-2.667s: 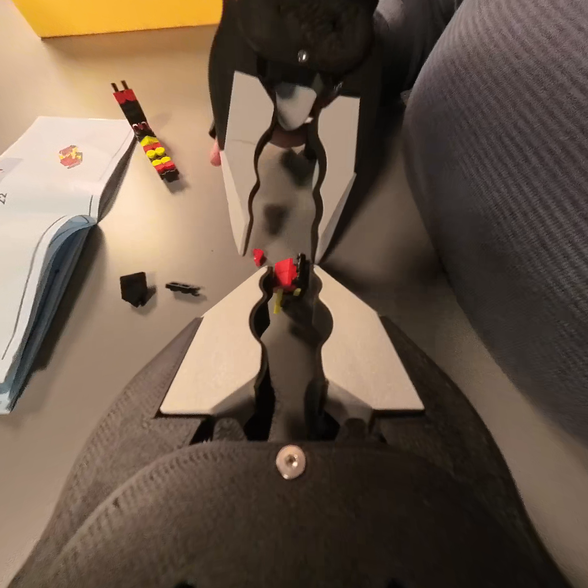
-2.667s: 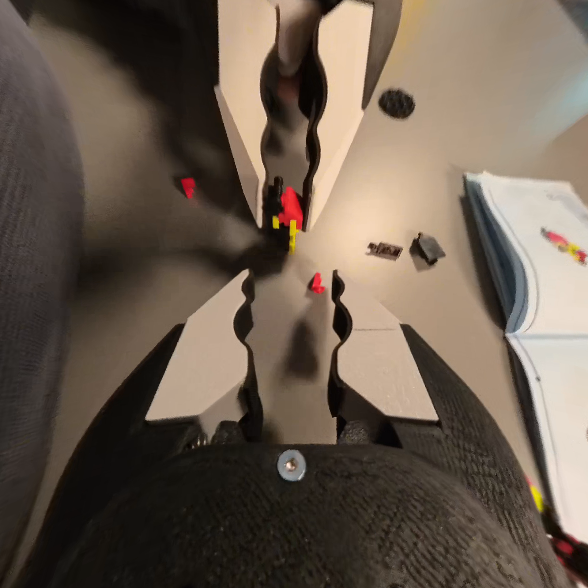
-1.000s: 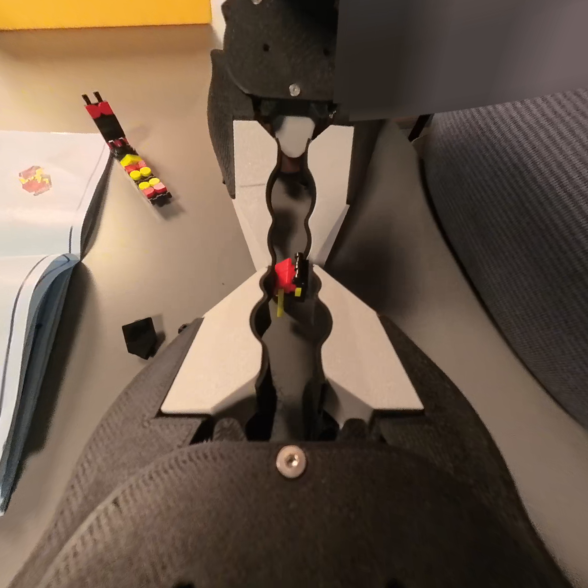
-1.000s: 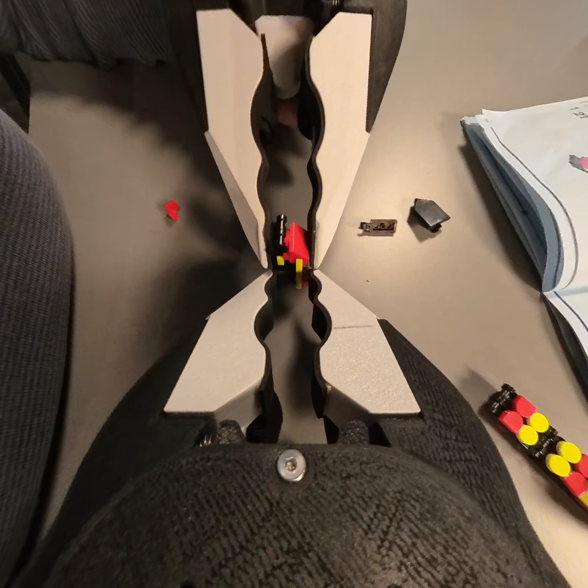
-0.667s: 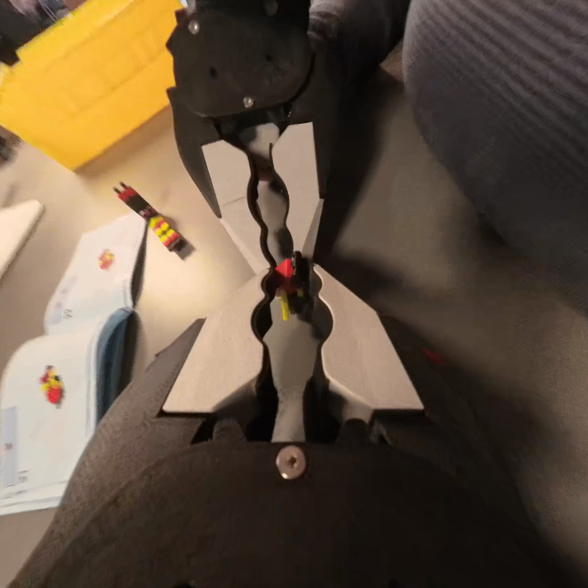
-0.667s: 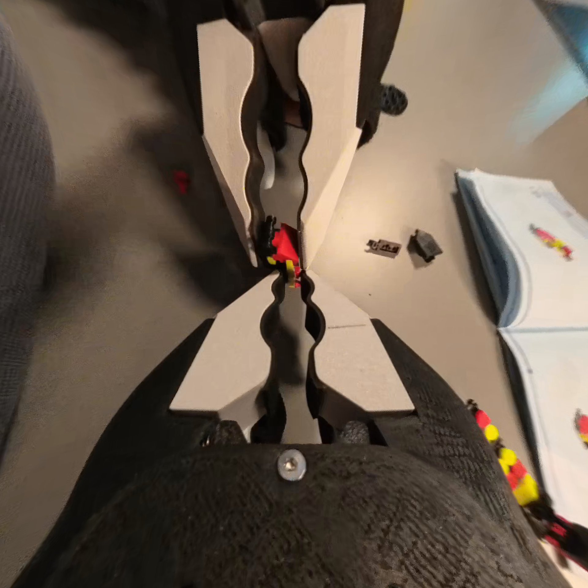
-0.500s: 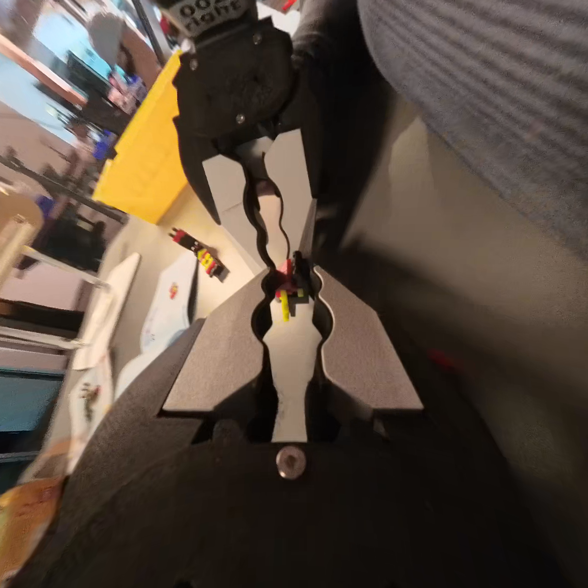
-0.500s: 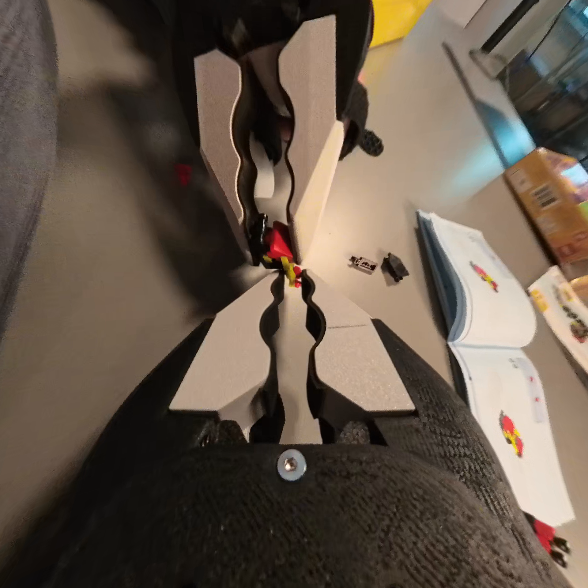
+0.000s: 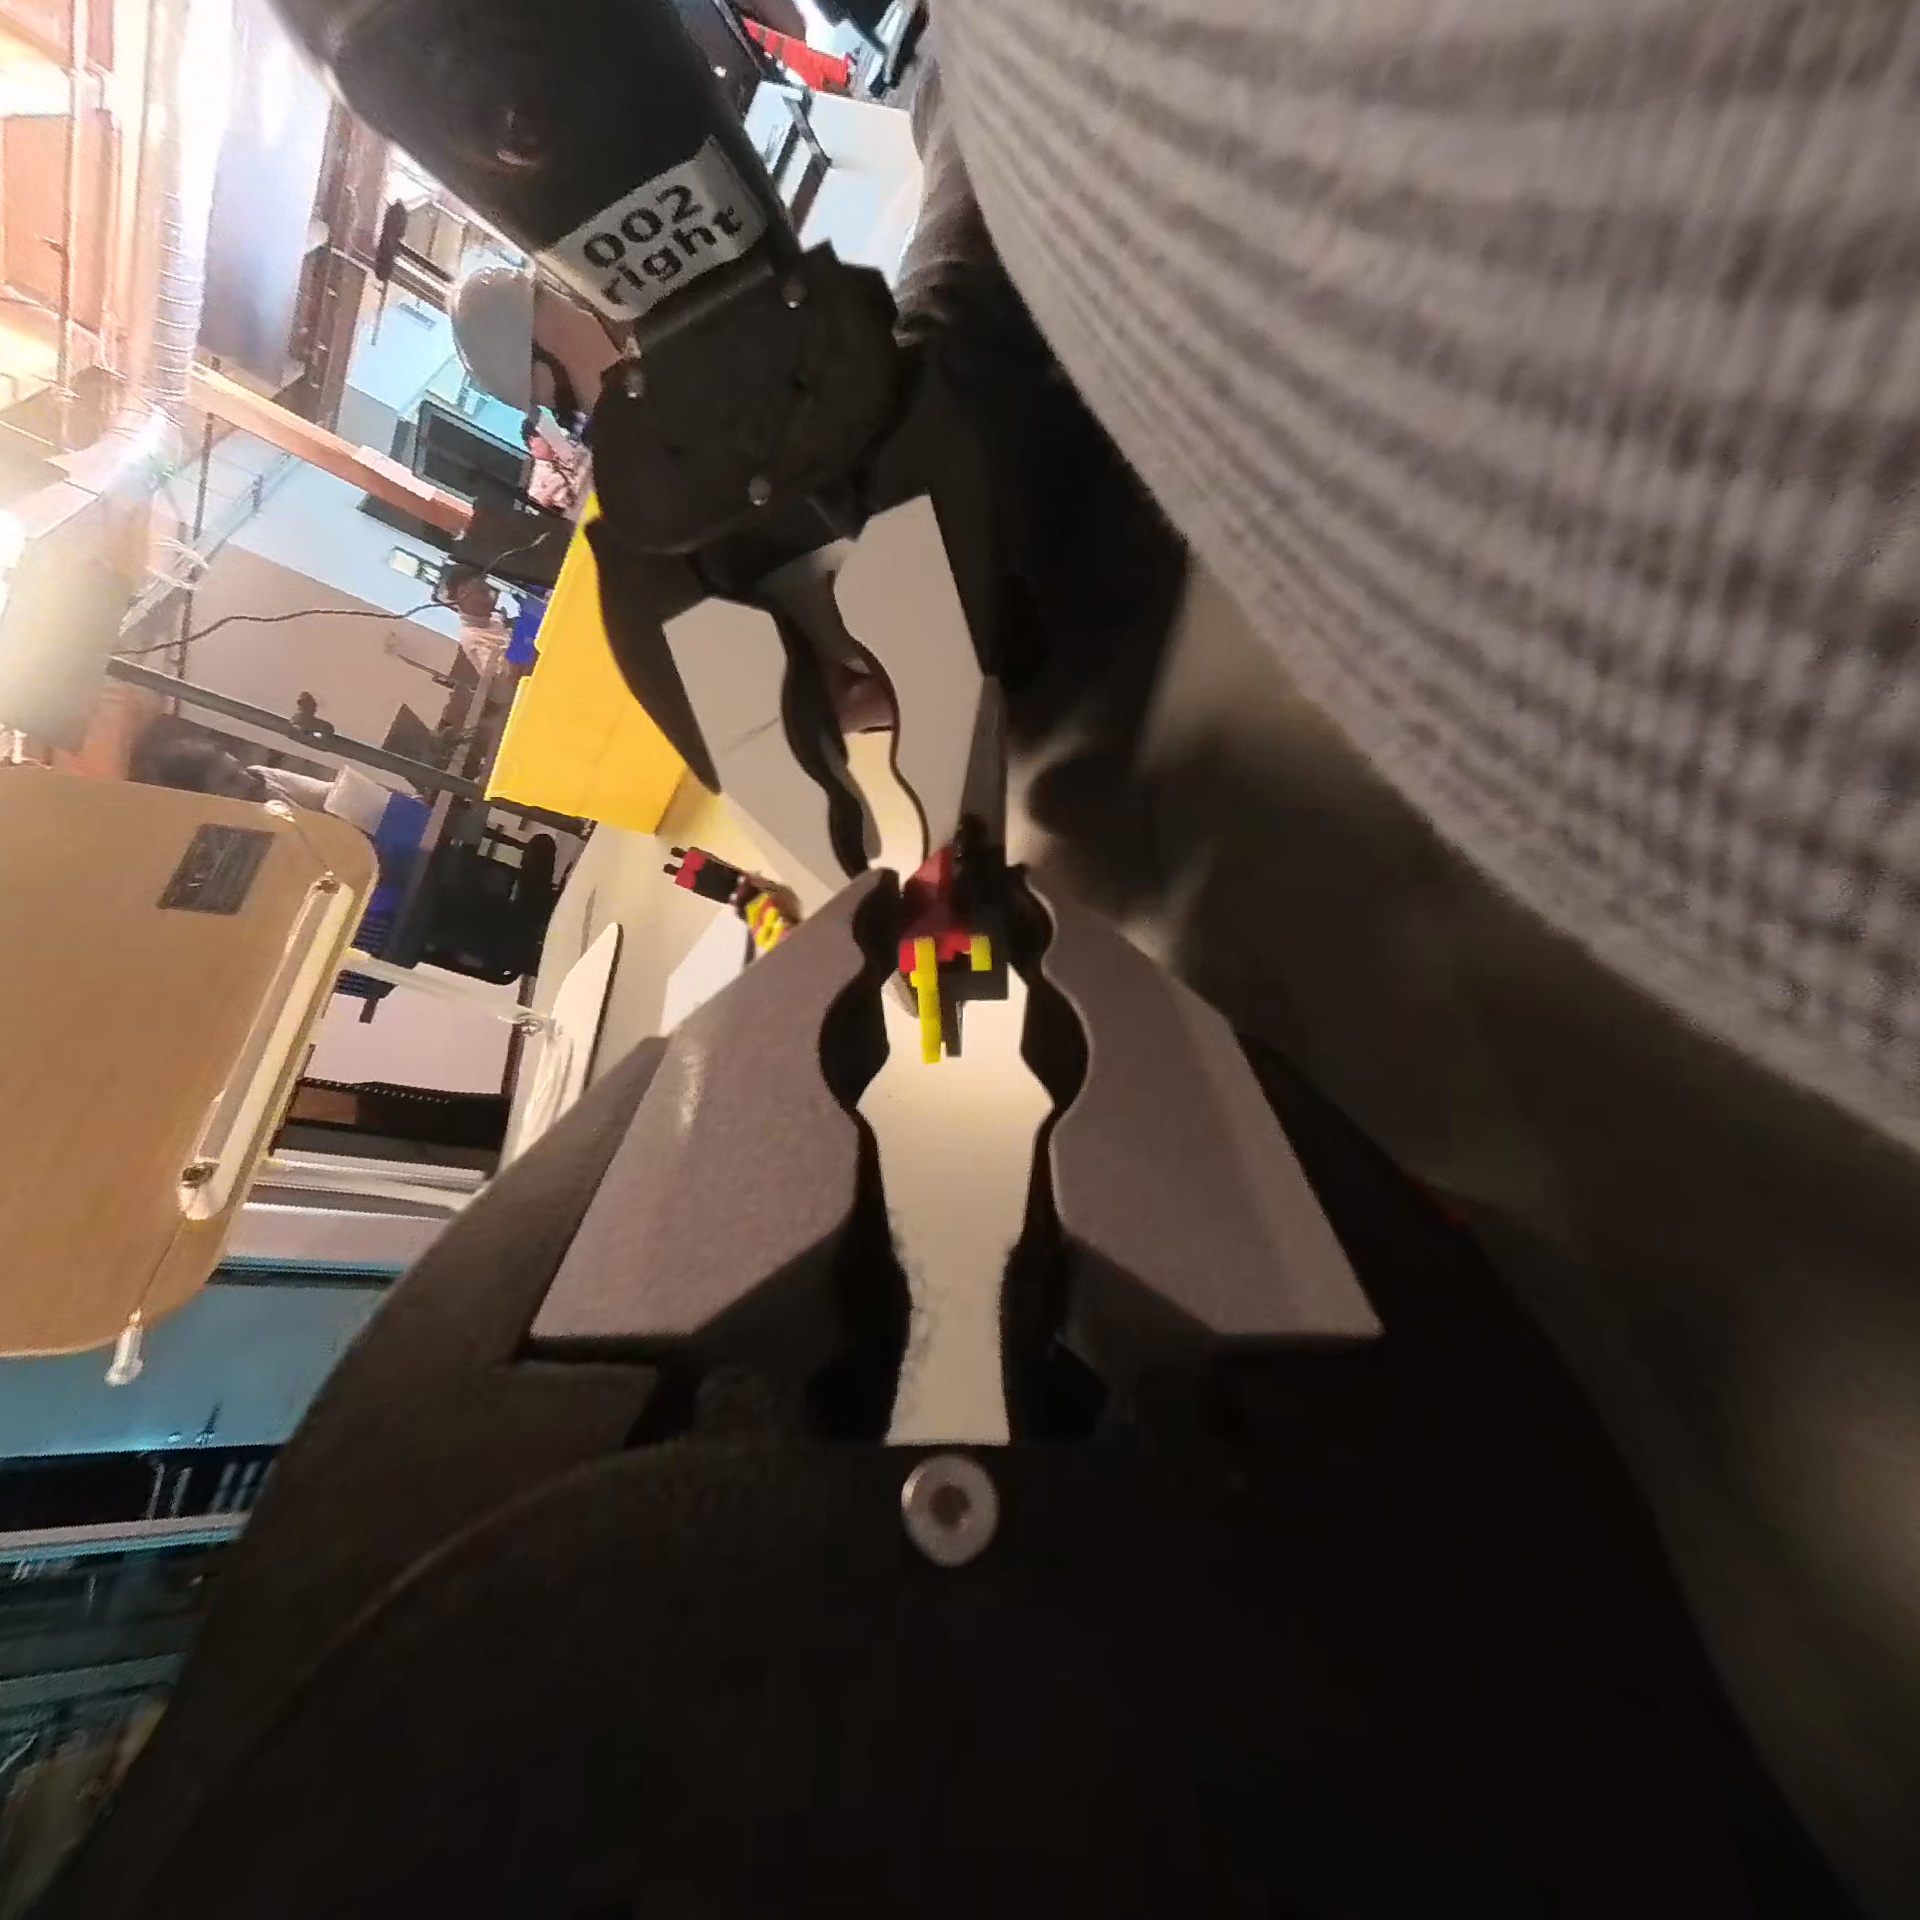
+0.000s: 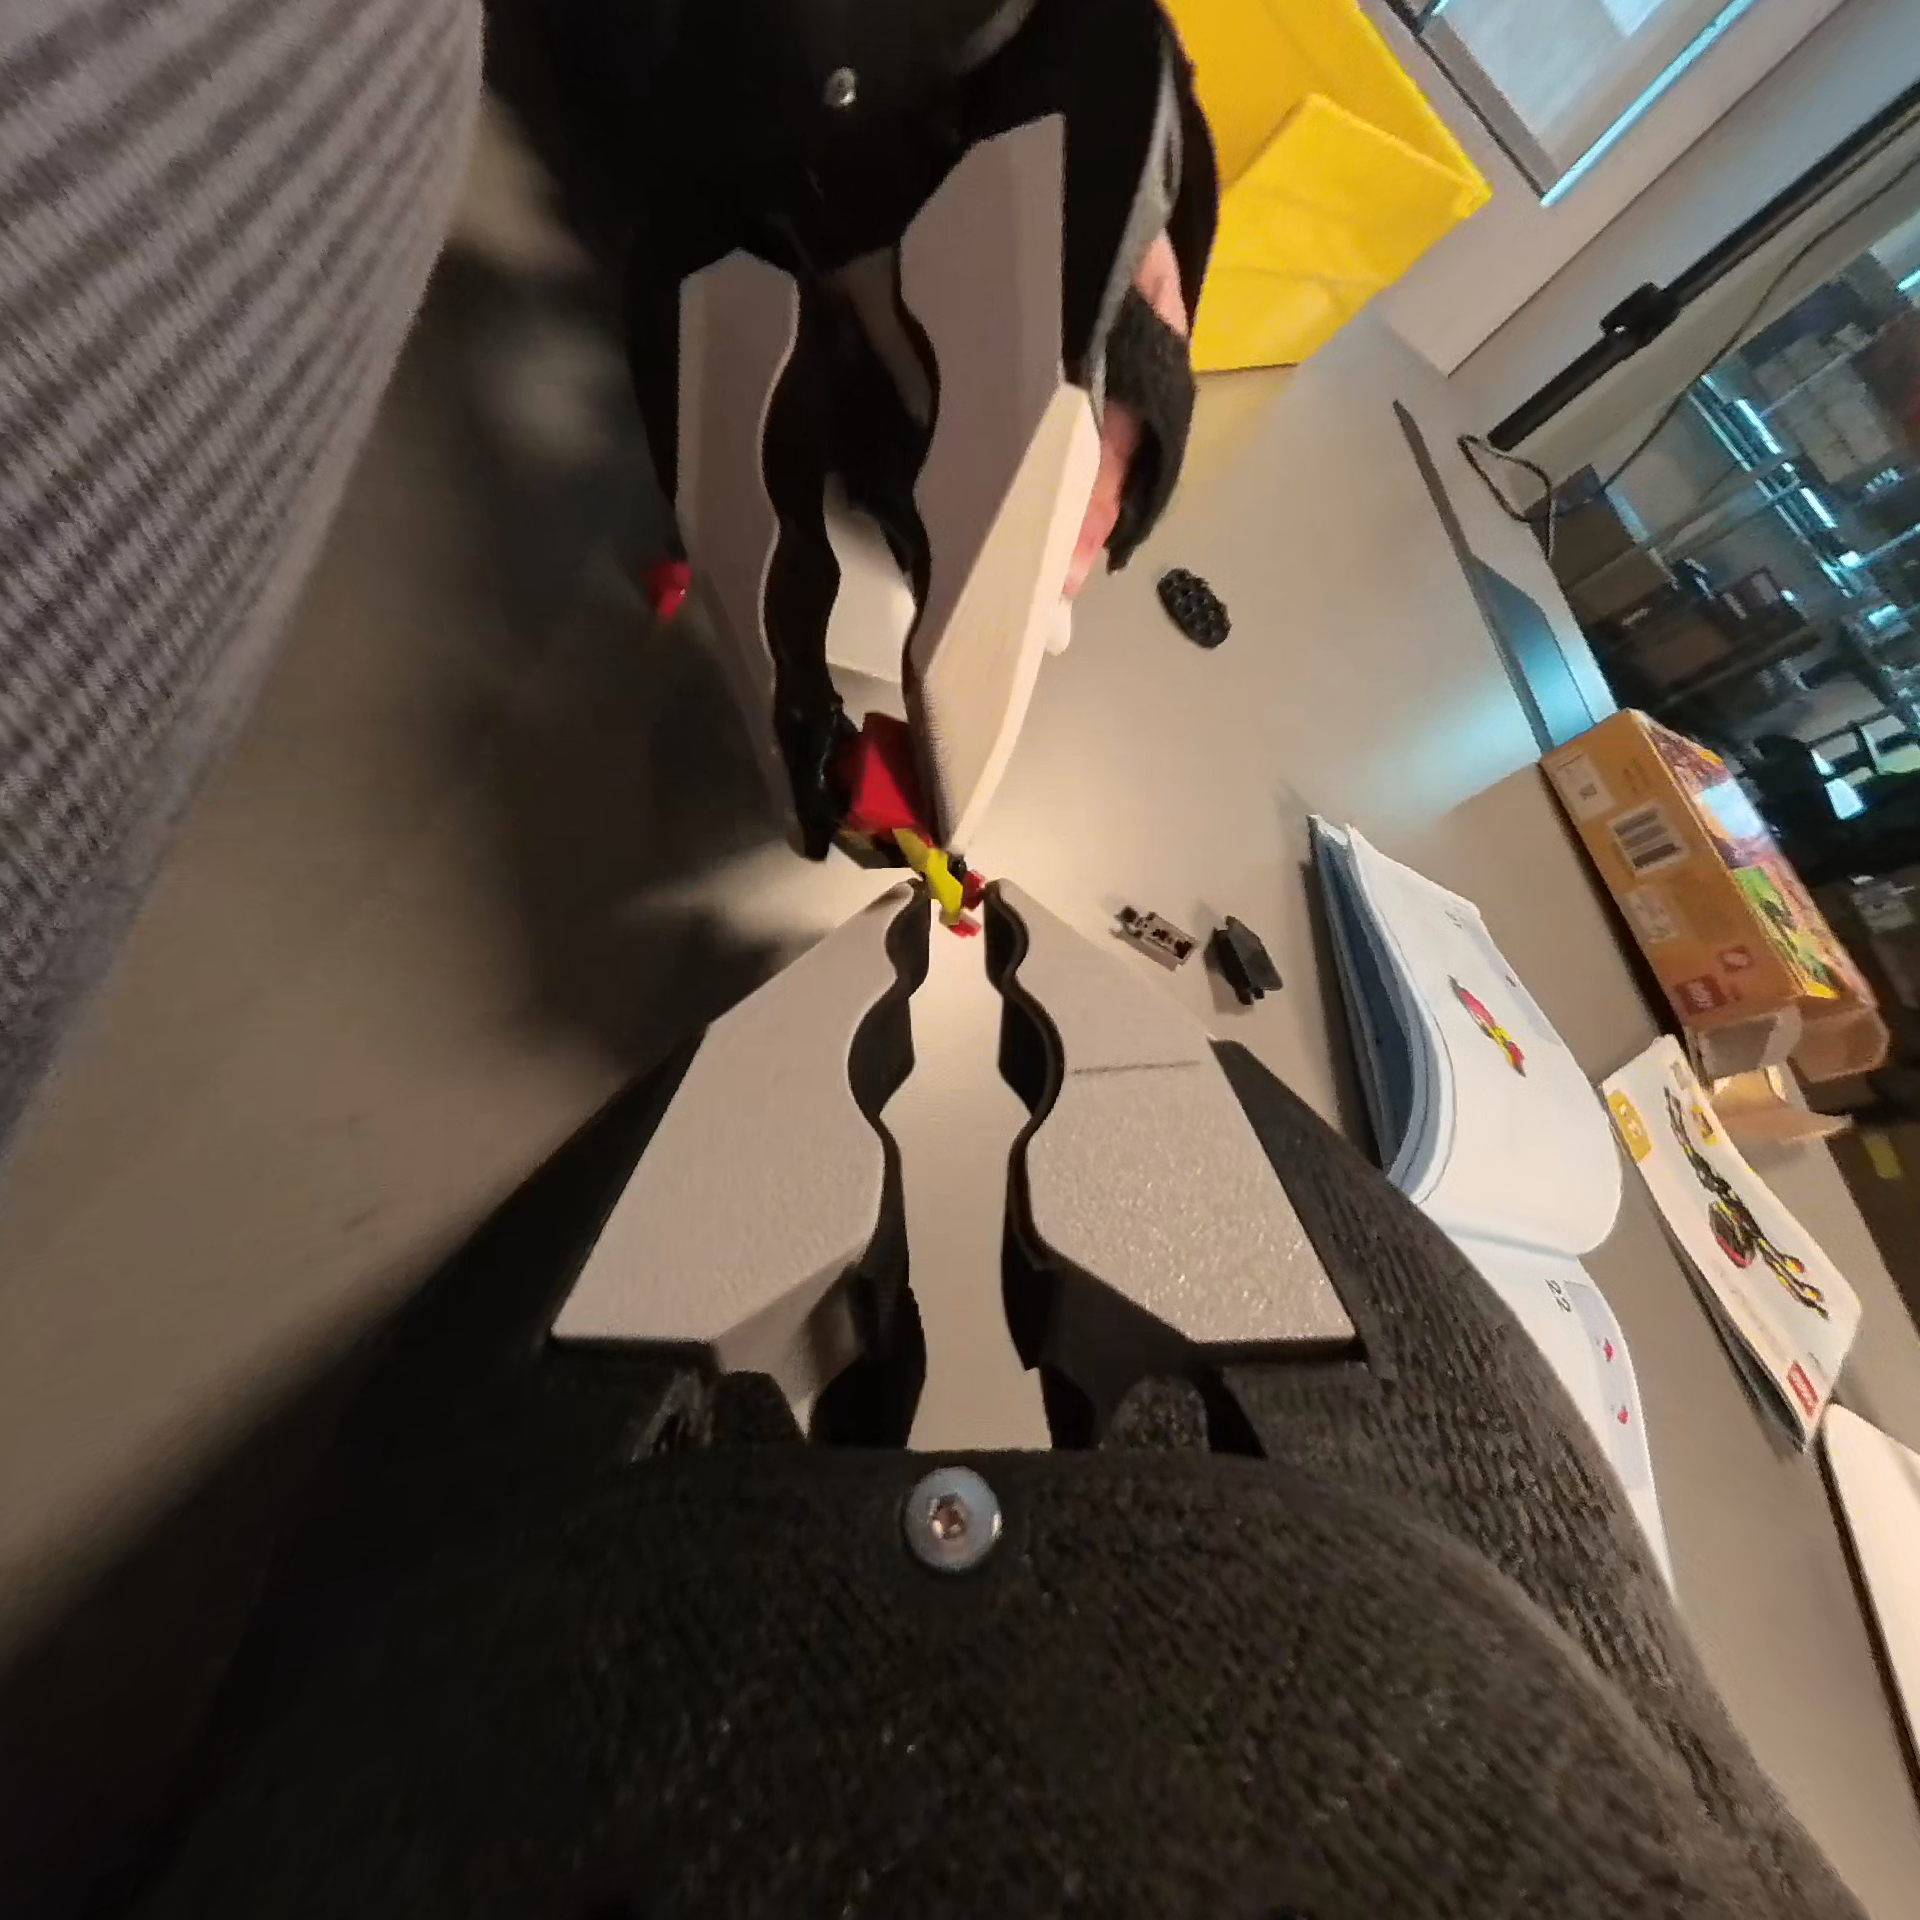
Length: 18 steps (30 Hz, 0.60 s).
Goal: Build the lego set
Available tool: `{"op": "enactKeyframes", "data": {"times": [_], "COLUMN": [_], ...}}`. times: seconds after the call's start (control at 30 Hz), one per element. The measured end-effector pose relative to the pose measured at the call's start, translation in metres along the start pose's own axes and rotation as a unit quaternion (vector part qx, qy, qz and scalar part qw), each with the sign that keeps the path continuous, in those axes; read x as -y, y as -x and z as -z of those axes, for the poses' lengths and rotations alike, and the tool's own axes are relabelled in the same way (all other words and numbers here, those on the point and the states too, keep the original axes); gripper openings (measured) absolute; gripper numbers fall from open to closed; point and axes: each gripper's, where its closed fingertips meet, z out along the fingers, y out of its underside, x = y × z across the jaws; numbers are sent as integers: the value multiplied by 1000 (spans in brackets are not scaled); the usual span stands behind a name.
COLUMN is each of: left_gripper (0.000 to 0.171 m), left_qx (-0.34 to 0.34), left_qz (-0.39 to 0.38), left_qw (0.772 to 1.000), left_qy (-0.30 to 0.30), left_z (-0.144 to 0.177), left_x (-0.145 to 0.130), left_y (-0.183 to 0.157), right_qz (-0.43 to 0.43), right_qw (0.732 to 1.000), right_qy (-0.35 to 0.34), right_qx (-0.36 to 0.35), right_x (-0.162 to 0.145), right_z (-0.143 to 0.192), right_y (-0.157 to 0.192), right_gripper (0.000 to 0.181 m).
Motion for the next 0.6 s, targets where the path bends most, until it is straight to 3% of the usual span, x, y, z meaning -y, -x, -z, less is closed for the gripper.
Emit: {"op": "enactKeyframes", "data": {"times": [0.33,0.6], "left_gripper": [20,20], "left_qx": [-51,-70], "left_qz": [76,71], "left_qw": [996,995], "left_qy": [16,21], "left_z": [-6,-8], "left_x": [-3,0], "left_y": [-11,-20], "right_qz": [53,134], "right_qw": [998,990], "right_qy": [26,29], "right_qx": [23,40], "right_x": [-5,-4], "right_z": [-2,-1], "right_y": [11,22], "right_gripper": [7,7]}}
